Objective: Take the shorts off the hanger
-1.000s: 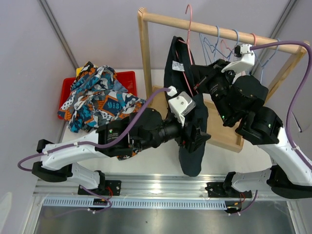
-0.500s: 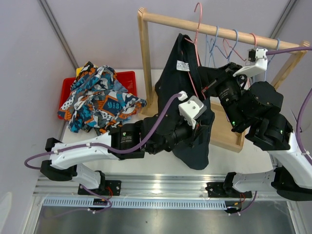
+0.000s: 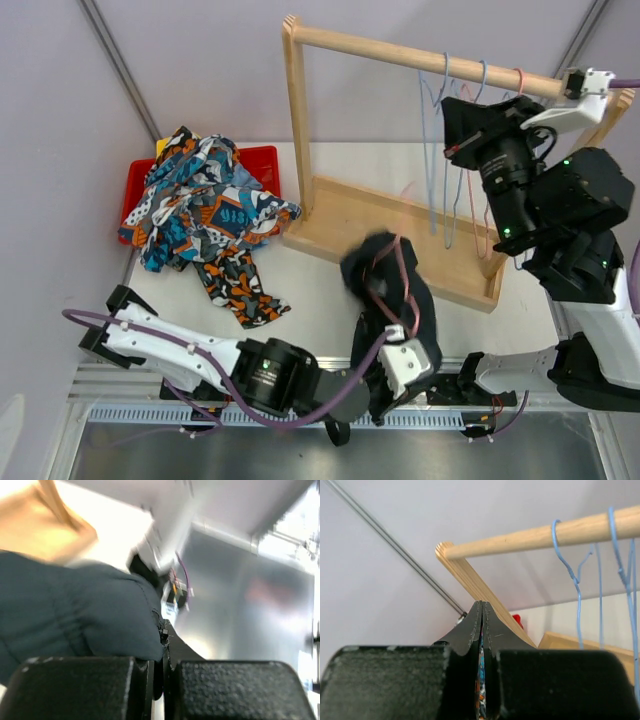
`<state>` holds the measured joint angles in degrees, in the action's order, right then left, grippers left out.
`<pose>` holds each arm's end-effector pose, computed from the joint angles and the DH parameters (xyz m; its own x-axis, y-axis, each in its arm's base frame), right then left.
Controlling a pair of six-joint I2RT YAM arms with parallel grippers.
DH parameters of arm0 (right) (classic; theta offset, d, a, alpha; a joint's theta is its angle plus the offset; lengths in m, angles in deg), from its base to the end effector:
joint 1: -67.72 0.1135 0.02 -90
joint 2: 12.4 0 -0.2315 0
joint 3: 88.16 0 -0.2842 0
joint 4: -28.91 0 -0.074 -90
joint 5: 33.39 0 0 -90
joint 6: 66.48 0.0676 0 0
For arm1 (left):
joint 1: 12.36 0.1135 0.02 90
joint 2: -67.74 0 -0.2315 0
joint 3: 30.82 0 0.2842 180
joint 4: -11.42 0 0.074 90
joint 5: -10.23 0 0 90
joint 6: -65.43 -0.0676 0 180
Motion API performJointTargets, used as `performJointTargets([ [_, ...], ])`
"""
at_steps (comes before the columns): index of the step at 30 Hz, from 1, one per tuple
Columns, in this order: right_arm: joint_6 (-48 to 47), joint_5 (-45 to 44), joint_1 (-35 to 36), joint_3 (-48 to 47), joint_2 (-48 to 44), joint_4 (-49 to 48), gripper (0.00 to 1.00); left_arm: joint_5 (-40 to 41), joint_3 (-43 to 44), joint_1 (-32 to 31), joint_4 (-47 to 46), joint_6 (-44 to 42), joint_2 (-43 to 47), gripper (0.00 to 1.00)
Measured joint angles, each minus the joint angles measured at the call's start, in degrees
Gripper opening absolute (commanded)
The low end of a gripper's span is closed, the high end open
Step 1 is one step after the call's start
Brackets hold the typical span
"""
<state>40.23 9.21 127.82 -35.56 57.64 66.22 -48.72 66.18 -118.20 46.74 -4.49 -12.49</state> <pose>0.1462 0.1544 0.6115 0.0941 0.5540 -0.8272 -0.2810 0.8118 0.5118 -0.0696 -0.3731 0.3817 -0.2472 0.2062 -0.9468 0.9293 0.3273 -0.1714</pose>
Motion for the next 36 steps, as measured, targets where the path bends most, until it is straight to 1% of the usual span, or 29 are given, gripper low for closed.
performJointTargets([
  [2, -0.31, -0.24, -0.24, -1.16, -0.33, -0.37, 0.00, -0.02, -2.99, -1.57, 0.28, 1.99, -0.07, 0.00],
  [4, -0.09, -0.20, -0.24, -1.14, -1.46, -0.33, 0.00, 1.09, -5.05, -1.79, 1.57, 3.67, -0.13, 0.00],
  [8, 1.53, -0.13, -0.22, 0.20, -3.63, 0.70, 0.00, 5.11, -5.35, -0.61, 3.02, 4.48, 0.15, 0.00],
  [11, 3.28, 1.62, 0.04, 0.55, -4.85, 3.91, 0.00, 7.69, -5.31, 0.66, 3.52, 4.44, 1.18, 0.00],
  [12, 3.82, 2.97, 0.17, 0.11, -4.72, 5.66, 0.10, 8.28, -5.31, 1.05, 3.82, 4.44, 1.68, 0.00],
  [13, 4.17, 5.05, 0.24, -1.46, -4.35, 8.74, 0.45, 8.92, -5.31, 1.31, 4.20, 4.50, 2.29, 0.00],
  [14, 4.57, 6.69, 0.28, -3.17, -3.65, 10.91, 0.68, 9.33, -5.38, 1.42, 4.42, 4.66, 2.84, 0.00],
  [16, 4.81, 12.44, 0.31, -11.06, 0.57, 18.27, 0.99, 9.86, -6.29, 1.51, 4.42, 5.55, 4.57, 0.00],
  [18, 4.57, 17.22, 0.31, -13.18, 3.08, 22.38, 0.99, 9.99, -8.57, 1.51, 4.50, 7.08, 6.71, 0.00],
  [20, 4.81, 22.25, 0.31, -9.90, 4.50, 25.83, 0.99, 9.92, -10.51, 1.49, 5.09, 8.61, 7.63, 0.00],
  [24, 6.29, 29.22, 0.24, 5.81, 5.20, 26.82, 0.99, 8.96, -10.54, 0.31, 6.82, 8.02, 6.91, 0.00],
  [26, 7.28, 31.82, -0.13, 14.56, 5.38, 26.51, 1.00, 7.67, -6.60, -0.85, 8.90, 5.68, 6.03, 0.00],
  [29, 8.59, 34.05, -2.12, 21.59, 4.46, 26.47, 0.99, 5.53, 6.43, -1.90, 10.97, -0.35, 4.02, 0.00],
  [32, 9.44, 34.84, -4.74, 22.86, 1.31, 25.68, 0.99, 4.39, 21.57, -2.10, 10.95, -6.84, 2.82, 0.00],
  [33, 9.70, 34.82, -5.55, 22.84, -0.37, 25.11, 1.00, 4.50, 30.40, -2.10, 12.33, -10.12, 1.46, 0.00],
  [36, 10.05, 34.77, -7.48, 22.86, -5.90, 23.69, 0.99, 5.35, 49.00, -1.84, 11.21, -17.99, -1.64, 0.00],
])
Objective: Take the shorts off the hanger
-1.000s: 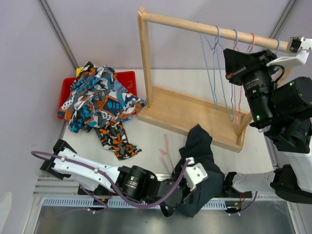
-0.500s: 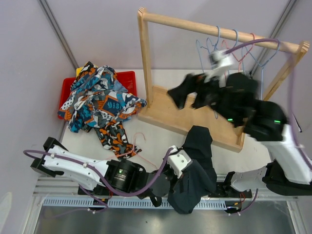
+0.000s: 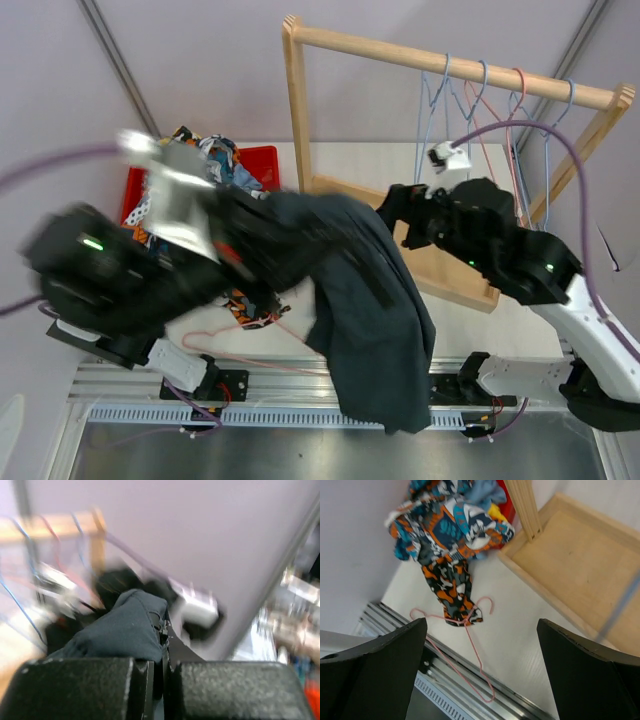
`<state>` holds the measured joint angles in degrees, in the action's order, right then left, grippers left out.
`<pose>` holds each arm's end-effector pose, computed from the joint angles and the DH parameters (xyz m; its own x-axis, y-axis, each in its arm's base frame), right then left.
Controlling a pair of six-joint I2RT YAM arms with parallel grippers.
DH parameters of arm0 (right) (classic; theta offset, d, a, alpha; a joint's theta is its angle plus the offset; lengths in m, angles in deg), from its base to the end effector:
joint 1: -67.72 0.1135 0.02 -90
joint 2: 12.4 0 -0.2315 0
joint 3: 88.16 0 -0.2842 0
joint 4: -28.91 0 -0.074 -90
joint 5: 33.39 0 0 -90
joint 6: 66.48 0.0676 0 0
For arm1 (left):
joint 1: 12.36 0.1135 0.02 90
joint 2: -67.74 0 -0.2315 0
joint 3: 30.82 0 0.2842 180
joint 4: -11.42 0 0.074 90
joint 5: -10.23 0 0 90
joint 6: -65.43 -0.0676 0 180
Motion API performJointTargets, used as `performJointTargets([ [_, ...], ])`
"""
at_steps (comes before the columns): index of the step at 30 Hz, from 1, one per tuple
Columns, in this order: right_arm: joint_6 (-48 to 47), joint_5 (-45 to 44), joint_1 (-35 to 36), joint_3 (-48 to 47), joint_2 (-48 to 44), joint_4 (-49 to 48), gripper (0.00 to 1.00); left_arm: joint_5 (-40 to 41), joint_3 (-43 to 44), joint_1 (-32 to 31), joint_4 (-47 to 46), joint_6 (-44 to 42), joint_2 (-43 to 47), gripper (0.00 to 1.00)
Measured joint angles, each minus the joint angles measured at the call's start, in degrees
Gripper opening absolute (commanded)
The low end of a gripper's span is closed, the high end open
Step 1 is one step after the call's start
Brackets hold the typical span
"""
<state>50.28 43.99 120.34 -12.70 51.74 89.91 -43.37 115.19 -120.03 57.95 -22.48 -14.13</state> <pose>0.1735 0.2028 0.4568 -0.4840 0.0903 -0.8704 -0.4853 0.8000 0.3528 -0.0327 -0.2348 0.6373 -0.1260 -0.2988 -0.9460 0.9346 0.2839 -0.2142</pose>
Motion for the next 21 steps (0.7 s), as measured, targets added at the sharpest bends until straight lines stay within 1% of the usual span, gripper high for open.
performJointTargets([
  [1, 0.02, 0.00, -0.48, 0.00, -1.62, -0.26, 0.99, 0.57, 4.17, 0.26, -1.42, -2.95, -0.31, 0.00],
  [2, 0.09, 0.04, -1.07, 0.02, -2.89, -0.50, 0.99, 1.31, 6.14, 0.59, -2.67, -5.38, -0.04, 0.00],
  [4, 0.20, 0.11, -2.08, 0.52, -4.55, -0.92, 0.99, 4.24, 6.93, 1.99, -6.60, -12.28, 1.81, 0.00],
  [6, 0.22, 0.50, -3.19, 1.57, -5.99, -1.20, 0.99, 7.72, 6.27, 5.46, -9.94, -18.71, 4.00, 0.00],
  [8, 0.22, 0.92, -4.02, 2.99, -6.36, -1.25, 0.99, 10.71, 3.63, 12.90, -13.40, -23.80, 6.23, 0.00],
  [9, 0.22, 1.18, -4.24, 3.93, -6.36, -1.42, 0.99, 11.30, 2.03, 16.90, -14.21, -25.16, 7.15, 0.00],
  [10, 0.22, 1.51, -4.31, 4.90, -6.47, -1.62, 0.99, 12.24, -0.76, 23.58, -14.93, -26.64, 8.39, 0.00],
  [12, 0.24, 2.14, -4.44, 7.13, -6.27, -2.49, 0.99, 13.31, -2.69, 31.17, -14.23, -27.96, 8.79, 0.00],
  [15, 0.35, 3.69, -4.61, 10.97, -6.23, -3.91, 0.99, 12.74, -0.92, 42.53, -11.17, -29.14, 5.64, 0.00],
  [16, 0.37, 4.20, -4.68, 11.89, -6.23, -4.57, 1.00, 11.98, 0.87, 47.69, -9.51, -29.20, 3.32, 0.00],
  [18, 0.44, 4.83, -4.87, 12.85, -6.21, -6.03, 0.99, 10.25, 3.21, 54.75, -8.13, -28.89, 0.17, 0.00],
  [20, 0.44, 5.70, -4.96, 13.51, -6.29, -7.34, 0.99, 7.10, 3.30, 62.20, -6.67, -27.85, -2.93, 0.00],
  [21, 0.44, 6.23, -4.96, 13.84, -6.43, -8.00, 0.99, 6.12, 3.30, 64.61, -6.25, -27.32, -4.11, 0.00],
])
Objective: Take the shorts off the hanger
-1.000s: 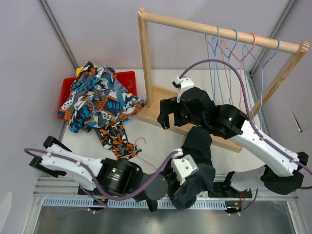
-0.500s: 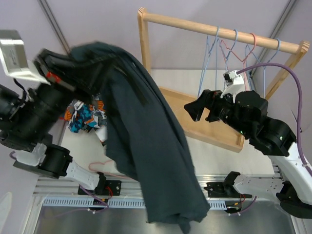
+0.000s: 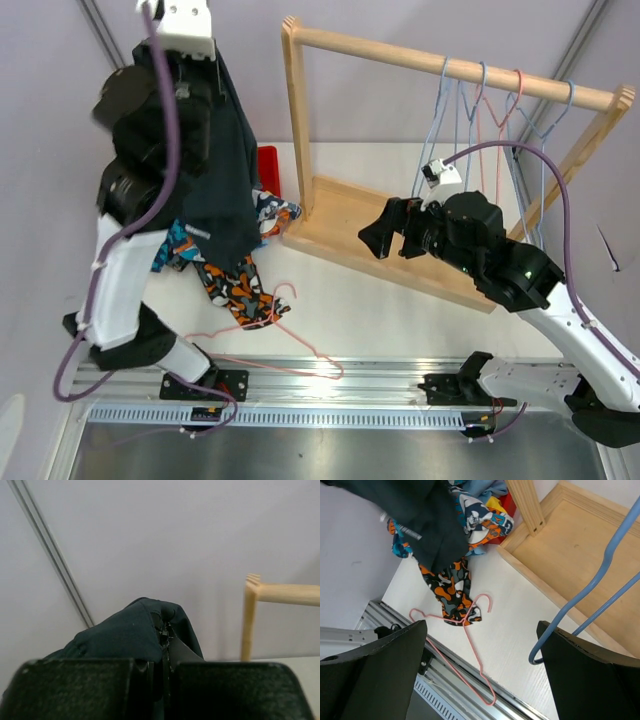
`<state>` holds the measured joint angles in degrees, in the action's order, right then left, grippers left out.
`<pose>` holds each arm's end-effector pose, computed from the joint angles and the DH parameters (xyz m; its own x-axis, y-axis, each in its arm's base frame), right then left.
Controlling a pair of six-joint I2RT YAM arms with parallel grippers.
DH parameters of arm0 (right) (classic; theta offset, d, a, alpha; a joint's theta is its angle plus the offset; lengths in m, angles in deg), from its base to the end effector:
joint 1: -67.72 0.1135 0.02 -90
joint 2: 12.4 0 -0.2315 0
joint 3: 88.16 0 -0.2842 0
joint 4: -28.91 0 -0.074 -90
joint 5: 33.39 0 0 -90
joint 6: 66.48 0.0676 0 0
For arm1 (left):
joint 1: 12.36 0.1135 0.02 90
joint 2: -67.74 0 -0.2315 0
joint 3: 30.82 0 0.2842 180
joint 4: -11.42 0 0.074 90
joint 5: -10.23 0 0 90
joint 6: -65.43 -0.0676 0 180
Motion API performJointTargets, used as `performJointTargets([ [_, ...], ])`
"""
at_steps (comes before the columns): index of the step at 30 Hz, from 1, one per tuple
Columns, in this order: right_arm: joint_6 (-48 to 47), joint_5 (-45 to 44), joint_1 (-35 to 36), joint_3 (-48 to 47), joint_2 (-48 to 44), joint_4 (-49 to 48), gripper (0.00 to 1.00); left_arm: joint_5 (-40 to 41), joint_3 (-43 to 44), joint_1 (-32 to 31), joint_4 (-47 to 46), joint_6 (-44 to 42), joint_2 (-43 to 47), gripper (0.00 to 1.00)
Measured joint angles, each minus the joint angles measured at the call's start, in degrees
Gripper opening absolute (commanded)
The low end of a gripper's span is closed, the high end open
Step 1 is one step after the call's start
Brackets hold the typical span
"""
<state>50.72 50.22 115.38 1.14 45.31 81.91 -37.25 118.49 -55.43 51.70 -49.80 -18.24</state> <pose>0.1856 0.1926 0.4156 -0.5086 0.1163 -0.8531 -0.4853 0.7797 0.3956 0.2104 -0.1341 0.6469 0.2796 0.1687 -0.9452 -0.0776 0.9852 0.1528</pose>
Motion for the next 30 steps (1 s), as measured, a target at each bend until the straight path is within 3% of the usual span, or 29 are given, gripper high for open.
performJointTargets([
  [6, -0.94, 4.28, 0.15, 2.56, -1.27, -3.56, 1.00, -8.87, -1.38, 22.58, 2.86, 9.29, -7.21, 0.00],
  [7, -1.42, 5.55, 0.31, 2.93, -1.46, -4.07, 0.99, -9.79, -2.49, 25.35, 2.91, 10.86, -8.09, 0.06],
  [8, -1.95, 6.91, 0.61, 3.41, -1.70, -4.85, 0.99, -10.19, -3.52, 27.89, 2.93, 12.48, -9.27, 0.45],
  [9, -2.60, 8.13, 1.09, 3.93, -1.81, -5.86, 0.99, -10.49, -4.28, 30.03, 2.99, 14.01, -10.62, 0.74],
  [10, -3.10, 8.83, 1.75, 4.35, -1.84, -6.71, 0.99, -11.04, -4.83, 32.00, 3.34, 16.24, -12.13, 0.98],
  [15, -5.01, 7.45, 7.72, 7.32, -0.94, -12.44, 0.99, -13.25, -8.72, 39.39, 9.57, 28.39, -21.31, 0.99],
  [19, -4.74, 7.26, 10.95, 11.63, -0.15, -16.46, 0.99, -15.72, -24.92, 41.81, 12.11, 33.90, -21.05, 0.99],
  [24, -4.92, 7.04, 14.03, 15.28, 3.76, -21.75, 0.99, -22.03, -38.18, 41.42, 13.46, 35.10, -12.37, 0.99],
  [30, -5.53, 6.36, 19.26, 12.94, 11.76, -28.89, 0.99, -30.56, -36.28, 41.22, 12.39, 35.10, 4.11, 0.99],
])
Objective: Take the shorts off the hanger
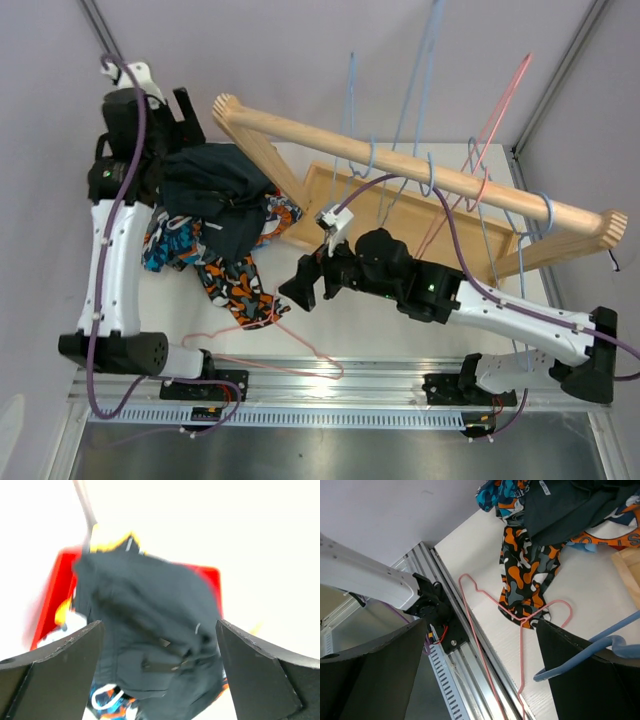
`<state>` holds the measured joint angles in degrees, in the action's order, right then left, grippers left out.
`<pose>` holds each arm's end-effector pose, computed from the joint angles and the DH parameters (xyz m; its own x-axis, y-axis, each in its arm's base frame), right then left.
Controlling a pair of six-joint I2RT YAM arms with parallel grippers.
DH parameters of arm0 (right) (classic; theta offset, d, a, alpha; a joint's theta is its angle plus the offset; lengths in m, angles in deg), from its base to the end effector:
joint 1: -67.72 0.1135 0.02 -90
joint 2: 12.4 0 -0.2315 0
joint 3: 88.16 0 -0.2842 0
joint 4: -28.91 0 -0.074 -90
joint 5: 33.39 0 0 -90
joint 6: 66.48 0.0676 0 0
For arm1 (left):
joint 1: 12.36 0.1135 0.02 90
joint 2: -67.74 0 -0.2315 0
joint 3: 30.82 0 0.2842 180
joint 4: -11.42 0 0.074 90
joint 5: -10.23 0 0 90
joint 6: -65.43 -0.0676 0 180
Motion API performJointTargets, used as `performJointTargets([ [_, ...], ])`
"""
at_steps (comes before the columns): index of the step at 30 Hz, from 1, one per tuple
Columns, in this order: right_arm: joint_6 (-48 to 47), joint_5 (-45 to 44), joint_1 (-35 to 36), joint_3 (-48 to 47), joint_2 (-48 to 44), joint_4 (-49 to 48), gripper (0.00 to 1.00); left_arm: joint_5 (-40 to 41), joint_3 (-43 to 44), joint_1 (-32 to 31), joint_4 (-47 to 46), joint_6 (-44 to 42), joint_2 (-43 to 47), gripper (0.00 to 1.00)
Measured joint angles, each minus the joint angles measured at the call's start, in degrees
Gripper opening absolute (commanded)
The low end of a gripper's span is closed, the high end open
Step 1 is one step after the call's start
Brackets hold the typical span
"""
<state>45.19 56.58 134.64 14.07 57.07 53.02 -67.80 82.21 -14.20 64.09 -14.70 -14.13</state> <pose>0.1397 0.3277 0.3327 -0.4389 -0.0880 -0.8942 -0.8153 0.4573 0.3552 0.3611 0.0024 0.4383 -0.3334 -0.1571 -0.9296 -0.2219 0.9714 -0.0846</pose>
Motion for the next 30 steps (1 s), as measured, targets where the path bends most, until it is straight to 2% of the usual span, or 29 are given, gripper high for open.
performJointTargets([
  [3, -1.27, 0.04, -0.42, -2.89, 2.58, 1.07, 0.99, -3.26, 4.37, 0.00, -1.05, -0.02, 3.34, 0.99],
  [7, -1.90, 1.05, -5.25, -9.07, 5.09, 8.66, 0.99, -5.60, 5.25, -0.02, -1.40, -0.02, 4.11, 0.99],
  [11, -1.27, 0.26, -9.03, -13.62, 6.03, 13.38, 0.99, -7.54, 1.88, -0.26, -0.81, -0.28, 3.63, 0.99],
  [19, 0.63, -2.49, -9.88, -20.46, 5.62, 21.97, 0.99, -9.35, -0.13, -1.55, -0.26, -0.48, 3.32, 0.99],
  [30, -0.35, -8.57, -15.19, -24.15, -0.90, 35.10, 0.99, -12.17, -7.78, -1.86, -4.28, -0.90, 11.89, 0.99],
])
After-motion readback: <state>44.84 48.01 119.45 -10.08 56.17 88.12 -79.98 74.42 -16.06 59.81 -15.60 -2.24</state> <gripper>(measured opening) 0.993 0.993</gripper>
